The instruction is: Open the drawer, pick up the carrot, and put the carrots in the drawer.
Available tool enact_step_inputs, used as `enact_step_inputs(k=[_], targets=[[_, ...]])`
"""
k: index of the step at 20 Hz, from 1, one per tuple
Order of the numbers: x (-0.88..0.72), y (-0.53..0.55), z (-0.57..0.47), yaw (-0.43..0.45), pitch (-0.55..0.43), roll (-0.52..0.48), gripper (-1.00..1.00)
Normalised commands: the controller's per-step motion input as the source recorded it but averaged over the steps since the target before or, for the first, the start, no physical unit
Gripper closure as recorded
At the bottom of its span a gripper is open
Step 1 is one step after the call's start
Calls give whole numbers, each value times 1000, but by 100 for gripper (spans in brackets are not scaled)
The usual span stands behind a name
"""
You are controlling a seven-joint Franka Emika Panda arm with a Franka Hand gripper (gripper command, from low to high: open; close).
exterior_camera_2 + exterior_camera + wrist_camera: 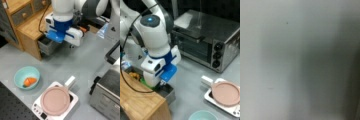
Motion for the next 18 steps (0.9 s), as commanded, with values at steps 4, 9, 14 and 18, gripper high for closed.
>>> enact_step_inputs(k=[4, 9, 14, 18], targets=[[47, 112, -59, -61, -61, 89, -100], [47, 112, -59, -61, -61, 89, -100], [43, 218, -74, -215, -62, 131, -100], [34, 321, -94, -266, -71, 130, -100]])
